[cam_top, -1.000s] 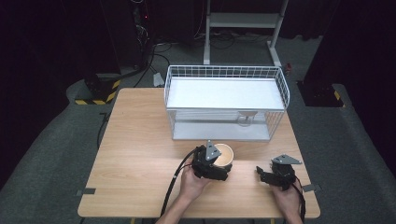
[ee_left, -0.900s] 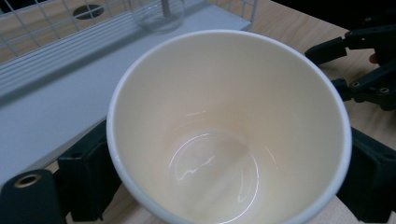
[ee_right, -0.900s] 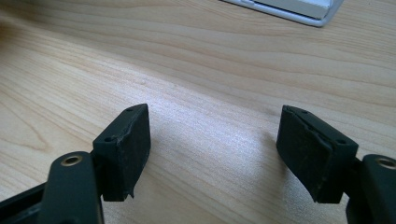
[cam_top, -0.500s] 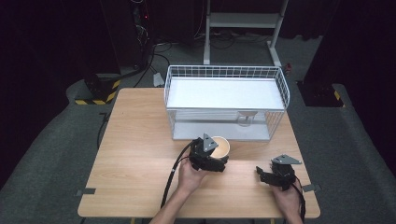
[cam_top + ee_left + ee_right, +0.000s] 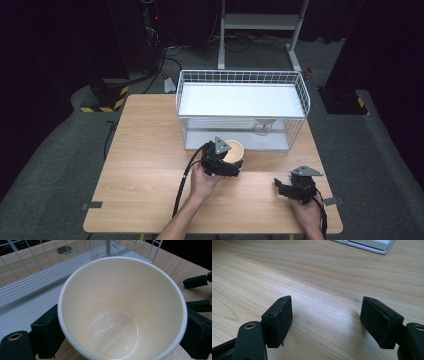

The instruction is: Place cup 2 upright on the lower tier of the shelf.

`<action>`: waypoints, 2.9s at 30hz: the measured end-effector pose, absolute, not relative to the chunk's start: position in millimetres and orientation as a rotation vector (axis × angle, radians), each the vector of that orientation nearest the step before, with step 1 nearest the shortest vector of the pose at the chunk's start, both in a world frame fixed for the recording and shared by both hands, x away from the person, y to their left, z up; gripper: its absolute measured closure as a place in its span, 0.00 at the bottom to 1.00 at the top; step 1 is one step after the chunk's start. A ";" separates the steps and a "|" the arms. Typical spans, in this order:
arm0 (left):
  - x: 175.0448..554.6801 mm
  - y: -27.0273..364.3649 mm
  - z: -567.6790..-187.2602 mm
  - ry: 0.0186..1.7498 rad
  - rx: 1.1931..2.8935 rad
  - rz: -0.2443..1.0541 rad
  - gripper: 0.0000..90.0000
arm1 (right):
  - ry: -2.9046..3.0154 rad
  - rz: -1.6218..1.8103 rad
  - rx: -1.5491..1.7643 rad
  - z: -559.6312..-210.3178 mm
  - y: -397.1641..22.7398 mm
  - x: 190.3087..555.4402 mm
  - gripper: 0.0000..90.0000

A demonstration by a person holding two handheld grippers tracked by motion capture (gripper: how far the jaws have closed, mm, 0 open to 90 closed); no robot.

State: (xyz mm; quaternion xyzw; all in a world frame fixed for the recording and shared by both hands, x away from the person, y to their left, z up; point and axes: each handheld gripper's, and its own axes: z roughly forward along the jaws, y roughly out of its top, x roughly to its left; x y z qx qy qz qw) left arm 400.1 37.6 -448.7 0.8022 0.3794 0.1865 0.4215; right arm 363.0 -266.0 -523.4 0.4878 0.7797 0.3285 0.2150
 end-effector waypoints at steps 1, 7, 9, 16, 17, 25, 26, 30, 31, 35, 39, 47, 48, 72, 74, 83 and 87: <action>401.5 38.5 -449.2 0.958 2.009 0.471 0.11 | 2.162 0.911 1.353 -523.4 -266.0 363.0 0.29; 408.4 41.3 -449.9 0.979 2.018 0.487 0.11 | 2.162 0.911 1.353 -523.4 -266.0 363.0 0.29; 411.3 41.8 -448.2 0.982 2.015 0.491 0.11 | 2.162 0.911 1.353 -523.4 -266.0 363.0 0.29; 419.1 43.2 -445.1 0.993 2.010 0.508 0.11 | 2.162 0.911 1.353 -523.4 -266.0 363.0 0.29; 420.2 43.1 -445.0 0.993 2.014 0.512 0.11 | 2.162 0.911 1.352 -523.4 -266.0 363.0 0.29; 431.2 42.7 -444.0 1.019 1.995 0.525 0.11 | 2.163 0.912 1.353 -523.4 -266.0 363.0 0.29; 432.4 43.1 -444.4 1.026 1.990 0.520 0.11 | 2.163 0.912 1.352 -523.4 -266.0 363.0 0.29; 436.9 44.1 -448.9 1.053 1.998 0.539 0.11 | 2.163 0.911 1.353 -523.4 -266.0 363.0 0.29; 438.2 44.8 -449.9 1.065 1.997 0.540 0.11 | 2.163 0.911 1.353 -523.4 -266.0 363.0 0.29; 444.6 47.7 -453.4 1.095 1.978 0.562 0.11 | 2.163 0.911 1.352 -523.4 -266.0 363.0 0.29; 449.5 49.5 -457.4 1.116 1.984 0.573 0.11 | 2.163 0.911 1.352 -523.4 -266.0 363.0 0.29; 458.7 53.4 -463.9 1.152 1.981 0.595 0.11 | 2.163 0.911 1.354 -523.3 -265.9 363.0 0.29; 459.8 53.7 -465.1 1.159 1.977 0.590 0.11 | 2.163 0.911 1.352 -523.4 -266.0 363.1 0.29; 475.6 50.1 -472.3 1.141 1.942 0.638 0.10 | 2.163 0.911 1.352 -523.4 -266.0 363.0 0.29; 476.9 49.8 -473.1 1.138 1.936 0.648 0.10 | 2.163 0.912 1.355 -523.3 -265.9 363.0 0.29; 479.0 47.0 -474.6 1.170 1.903 0.627 0.10 | 2.163 0.911 1.353 -523.4 -266.0 363.0 0.29; 478.7 47.4 -474.3 1.170 1.906 0.634 0.10 | 2.163 0.911 1.352 -523.5 -266.0 363.0 0.29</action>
